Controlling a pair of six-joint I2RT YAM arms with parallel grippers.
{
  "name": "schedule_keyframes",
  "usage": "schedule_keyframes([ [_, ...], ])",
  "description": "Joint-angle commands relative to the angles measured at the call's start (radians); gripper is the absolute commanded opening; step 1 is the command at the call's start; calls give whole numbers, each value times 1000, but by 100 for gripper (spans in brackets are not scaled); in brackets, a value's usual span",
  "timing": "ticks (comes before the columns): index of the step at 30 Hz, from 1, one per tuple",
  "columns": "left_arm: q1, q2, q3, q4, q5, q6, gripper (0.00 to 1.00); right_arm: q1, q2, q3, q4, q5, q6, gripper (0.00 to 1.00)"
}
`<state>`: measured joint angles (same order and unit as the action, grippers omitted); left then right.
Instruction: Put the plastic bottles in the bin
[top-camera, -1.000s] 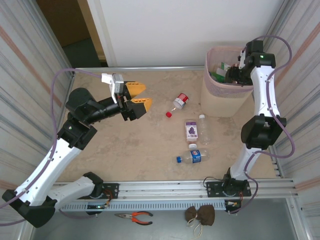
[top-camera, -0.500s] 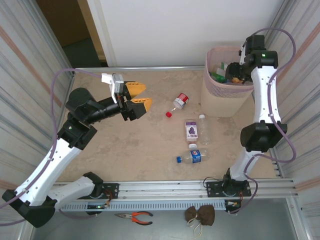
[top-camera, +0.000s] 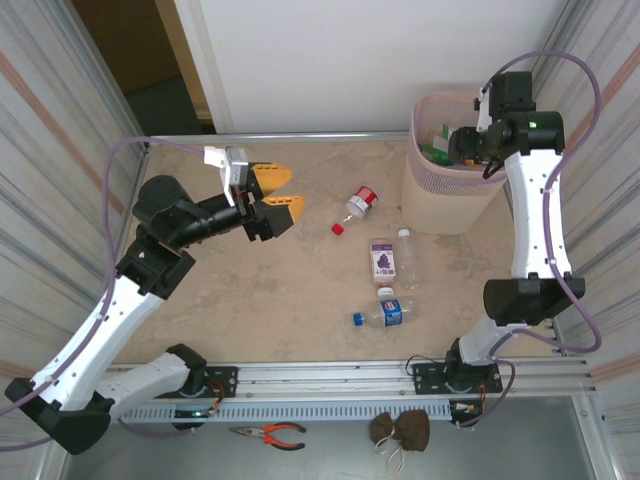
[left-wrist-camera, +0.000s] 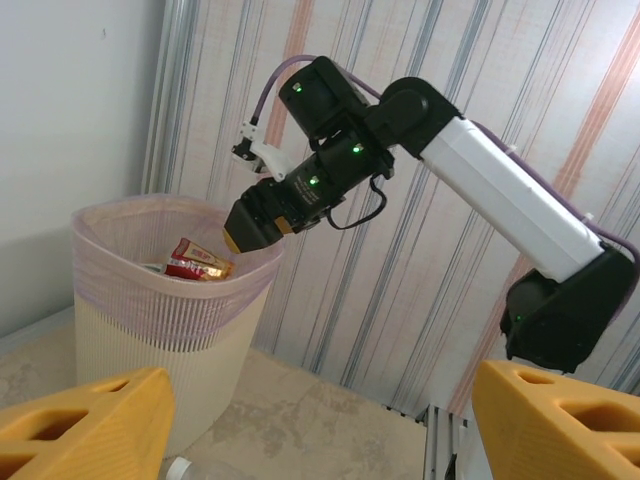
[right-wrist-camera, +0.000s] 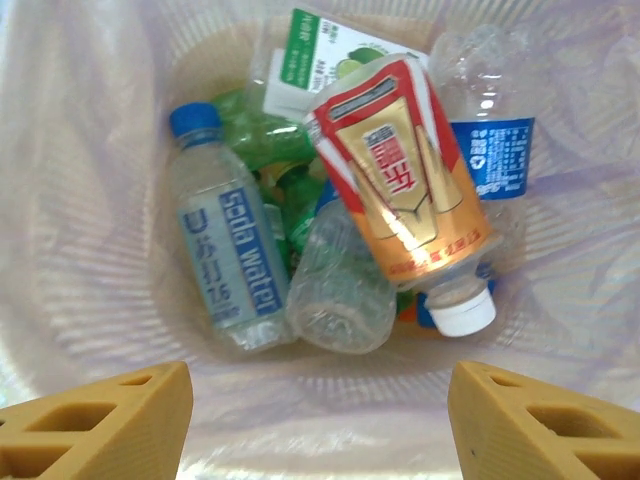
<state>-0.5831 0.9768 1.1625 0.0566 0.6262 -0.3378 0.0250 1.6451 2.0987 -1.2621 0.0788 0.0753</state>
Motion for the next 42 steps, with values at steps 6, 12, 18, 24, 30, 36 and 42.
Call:
schedule_keyframes([
  [6, -6, 26, -16, 48, -6, -13, 79, 124, -234, -212, 49, 6, 104, 66],
  [12, -5, 42, -21, 51, -7, -20, 78, 263, -365, -397, 66, 36, 172, 65],
  [18, -4, 56, -26, 48, -14, -25, 78, 426, -448, -582, 71, 76, 278, 62],
  [24, 3, 65, -28, 45, -11, -27, 78, 658, -499, -775, 128, 54, 158, 66],
  [30, 24, 64, -27, 37, -2, -32, 78, 818, -481, -870, 133, 30, -119, 68],
  [36, 55, 41, -26, 7, -11, -39, 78, 1002, -406, -917, 131, 5, -404, 70],
  [42, 73, -6, -27, -37, -28, -32, 78, 1127, -227, -886, 92, 59, -508, 71],
])
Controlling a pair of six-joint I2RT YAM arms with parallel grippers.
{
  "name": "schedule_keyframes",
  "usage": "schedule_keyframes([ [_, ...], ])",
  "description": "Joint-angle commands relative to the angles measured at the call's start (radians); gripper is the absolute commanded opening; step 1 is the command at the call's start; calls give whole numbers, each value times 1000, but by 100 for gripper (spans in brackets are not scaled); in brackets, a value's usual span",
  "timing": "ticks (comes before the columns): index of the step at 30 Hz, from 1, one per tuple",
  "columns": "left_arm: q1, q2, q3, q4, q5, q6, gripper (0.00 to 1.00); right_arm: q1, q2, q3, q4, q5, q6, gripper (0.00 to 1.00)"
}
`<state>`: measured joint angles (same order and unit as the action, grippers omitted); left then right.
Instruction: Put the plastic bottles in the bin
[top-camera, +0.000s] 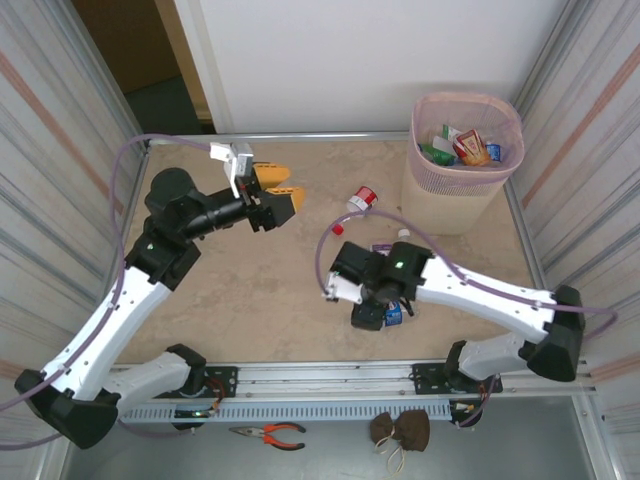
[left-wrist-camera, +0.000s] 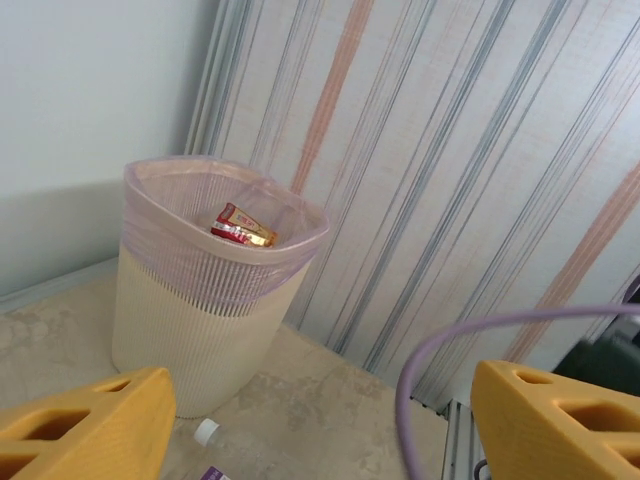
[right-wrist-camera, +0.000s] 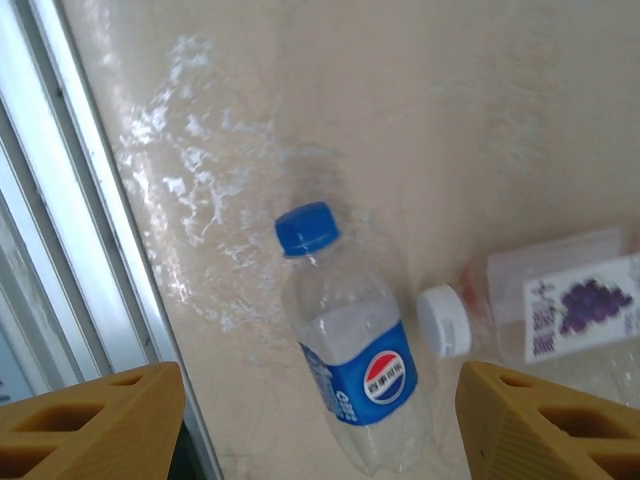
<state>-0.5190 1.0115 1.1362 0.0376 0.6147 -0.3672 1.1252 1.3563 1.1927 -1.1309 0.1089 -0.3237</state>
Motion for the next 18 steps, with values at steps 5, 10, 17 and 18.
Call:
schedule_keyframes([
  [5, 12, -77, 0, -47, -31, 0, 78, 59, 213, 43, -61, 80, -143, 72],
  [10, 14, -97, 7, -67, -44, 1, 78, 59, 325, 62, -41, 94, -135, 75],
  [17, 15, -99, 20, -74, -43, -5, 78, 58, 439, 45, 24, 96, -139, 75],
  [18, 15, -97, 20, -77, -44, -6, 78, 56, 449, 37, 36, 100, -144, 75],
])
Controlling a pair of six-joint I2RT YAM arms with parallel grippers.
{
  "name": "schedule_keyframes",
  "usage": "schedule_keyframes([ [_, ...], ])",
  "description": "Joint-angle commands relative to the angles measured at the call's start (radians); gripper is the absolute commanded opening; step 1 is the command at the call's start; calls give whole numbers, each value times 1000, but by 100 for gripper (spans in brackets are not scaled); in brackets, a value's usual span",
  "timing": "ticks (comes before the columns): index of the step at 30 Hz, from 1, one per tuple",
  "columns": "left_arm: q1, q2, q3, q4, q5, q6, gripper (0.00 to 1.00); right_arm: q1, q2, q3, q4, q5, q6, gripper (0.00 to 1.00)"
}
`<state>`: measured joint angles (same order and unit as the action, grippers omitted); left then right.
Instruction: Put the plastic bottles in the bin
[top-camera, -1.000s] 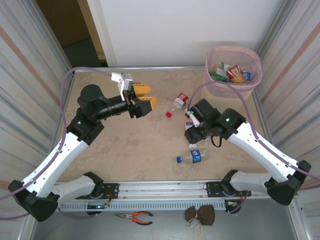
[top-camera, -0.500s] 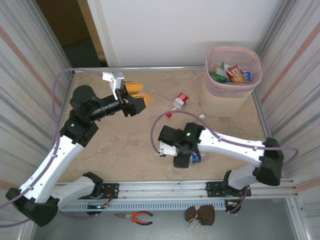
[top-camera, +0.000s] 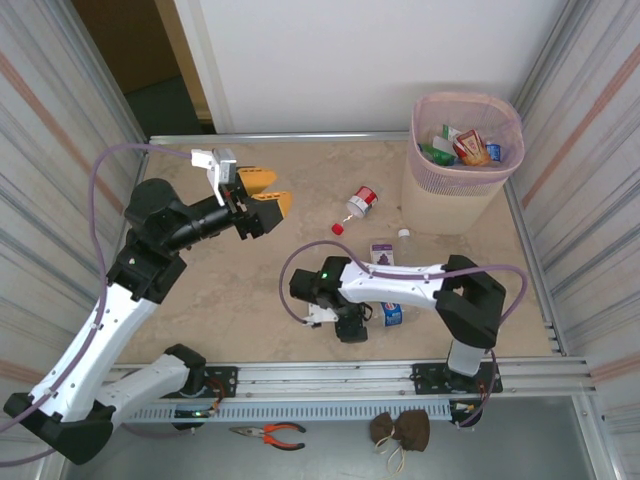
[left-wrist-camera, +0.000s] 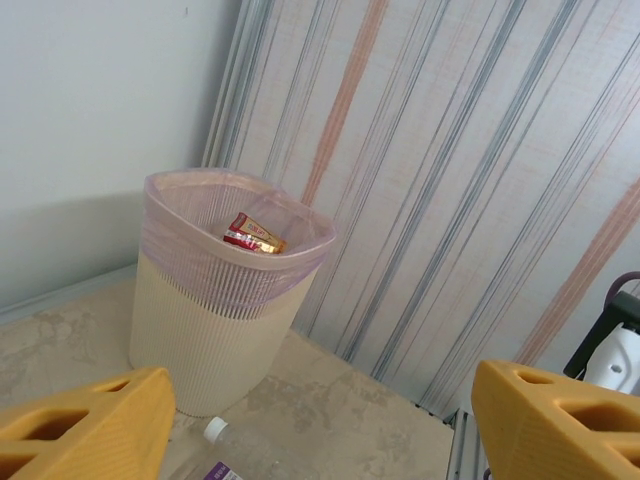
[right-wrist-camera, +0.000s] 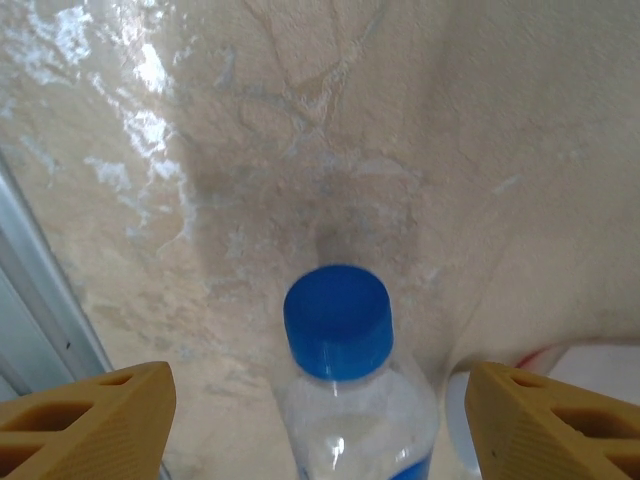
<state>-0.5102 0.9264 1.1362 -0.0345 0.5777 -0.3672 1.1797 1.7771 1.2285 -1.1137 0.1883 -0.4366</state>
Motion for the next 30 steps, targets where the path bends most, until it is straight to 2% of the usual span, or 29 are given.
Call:
schedule_keyframes([
  [1, 7, -12, 22, -5, -6, -8, 78, 0, 39, -7, 29, 22, -36, 75],
  [13, 6, -15, 19, 4, -6, -16, 78, -51, 102, -64, 94, 46, -75, 64],
  [24, 6, -12, 14, 7, -10, -16, 78, -69, 92, -71, 112, 33, -93, 47],
  [30, 6, -11, 13, 8, -10, -15, 78, -72, 61, -43, 98, -13, -83, 39],
])
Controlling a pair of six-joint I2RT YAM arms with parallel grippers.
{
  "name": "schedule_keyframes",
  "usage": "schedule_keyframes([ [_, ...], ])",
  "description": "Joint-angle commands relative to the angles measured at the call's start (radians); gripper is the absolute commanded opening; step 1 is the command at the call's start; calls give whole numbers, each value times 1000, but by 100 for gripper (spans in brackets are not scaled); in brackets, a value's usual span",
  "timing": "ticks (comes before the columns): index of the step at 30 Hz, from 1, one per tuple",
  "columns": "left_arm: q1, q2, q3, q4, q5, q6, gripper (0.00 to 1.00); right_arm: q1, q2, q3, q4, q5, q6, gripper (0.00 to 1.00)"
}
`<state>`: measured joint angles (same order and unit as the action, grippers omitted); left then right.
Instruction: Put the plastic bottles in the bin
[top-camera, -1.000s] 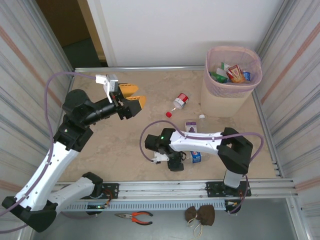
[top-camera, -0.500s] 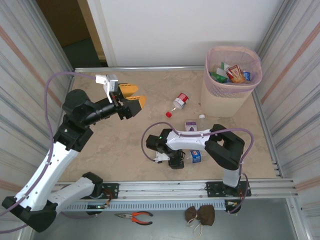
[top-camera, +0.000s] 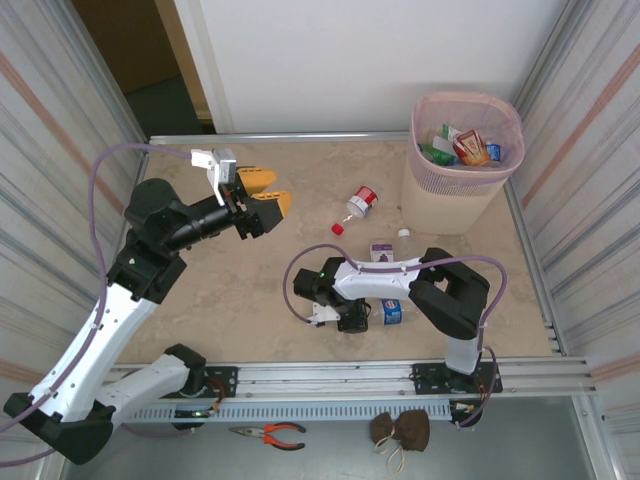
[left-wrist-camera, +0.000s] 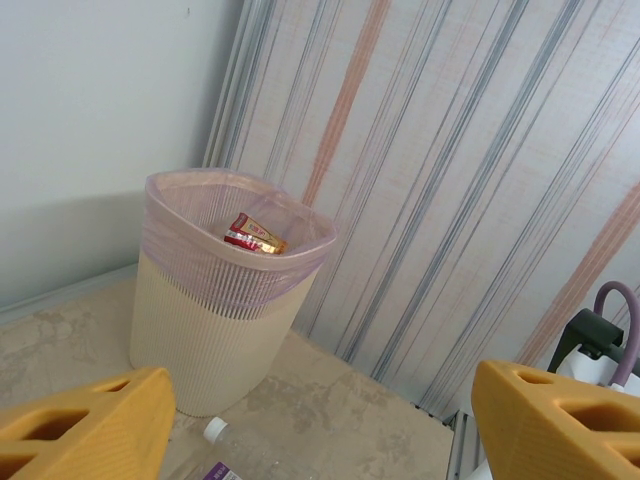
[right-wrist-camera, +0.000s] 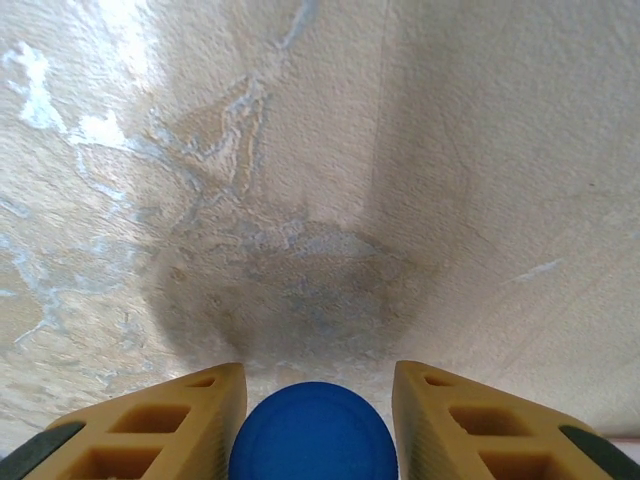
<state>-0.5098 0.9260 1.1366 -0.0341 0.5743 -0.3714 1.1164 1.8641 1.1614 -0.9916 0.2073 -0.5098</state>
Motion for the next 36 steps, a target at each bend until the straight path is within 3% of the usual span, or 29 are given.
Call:
schedule_keyframes([
  [1, 6, -10, 12, 9, -7, -11, 78, -13, -35, 34, -31, -49, -5, 38],
  [9, 5, -5, 11, 15, -8, -12, 78, -63, -145, 122, -80, -253, 54, 31],
  [15, 5, 0, 9, 26, -7, -17, 78, -144, -253, 192, -71, -507, 127, 30],
  [21, 5, 3, 8, 31, -8, -20, 78, -289, -368, 223, 89, -693, 371, 23],
  [25, 5, 5, 4, 35, -11, -24, 78, -389, -433, 229, 209, -782, 544, 26],
  [36, 6, 15, -3, 67, -12, -47, 78, -678, -587, 239, 678, -873, 1017, 25],
])
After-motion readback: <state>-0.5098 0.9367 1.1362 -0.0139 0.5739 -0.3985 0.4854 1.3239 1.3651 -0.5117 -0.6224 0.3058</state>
